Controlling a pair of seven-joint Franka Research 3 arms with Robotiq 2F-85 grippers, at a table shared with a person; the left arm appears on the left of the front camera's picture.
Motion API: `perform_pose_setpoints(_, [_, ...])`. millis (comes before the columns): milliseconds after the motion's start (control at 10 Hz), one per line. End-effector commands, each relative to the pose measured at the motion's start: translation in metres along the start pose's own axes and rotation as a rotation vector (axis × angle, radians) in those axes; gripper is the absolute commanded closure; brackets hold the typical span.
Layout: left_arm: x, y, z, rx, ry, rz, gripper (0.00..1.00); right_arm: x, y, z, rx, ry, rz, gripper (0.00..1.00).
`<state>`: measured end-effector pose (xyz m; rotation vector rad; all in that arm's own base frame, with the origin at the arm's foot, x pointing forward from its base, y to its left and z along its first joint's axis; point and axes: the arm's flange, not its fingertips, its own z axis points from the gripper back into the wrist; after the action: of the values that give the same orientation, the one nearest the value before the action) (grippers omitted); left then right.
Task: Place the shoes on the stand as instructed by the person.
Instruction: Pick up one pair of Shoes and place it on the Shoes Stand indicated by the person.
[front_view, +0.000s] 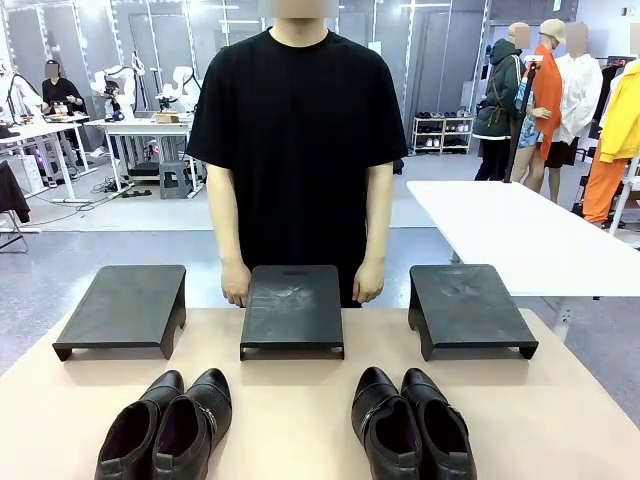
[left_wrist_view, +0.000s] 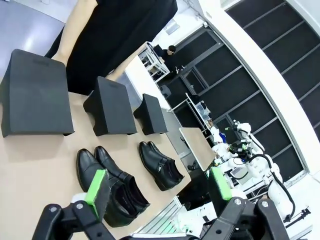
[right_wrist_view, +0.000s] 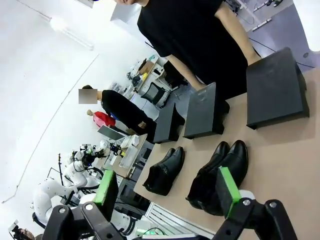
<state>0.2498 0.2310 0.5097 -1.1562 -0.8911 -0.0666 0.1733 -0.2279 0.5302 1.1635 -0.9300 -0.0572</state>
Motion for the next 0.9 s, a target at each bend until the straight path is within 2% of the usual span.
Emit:
perform_pose_setpoints(0, [0.0023,0.0026,0.0025,-0.01,0.011,-0.003,0.0,-0.0004,0.0022,0.0074,0.004,-0.024,0.005,0.0])
perform_pose_setpoints(800, [0.0023,0.0026,0.0025,-0.01,0.011,-0.003,0.0,-0.0004,0.0022,0.0074,0.004,-0.024,0.005,0.0])
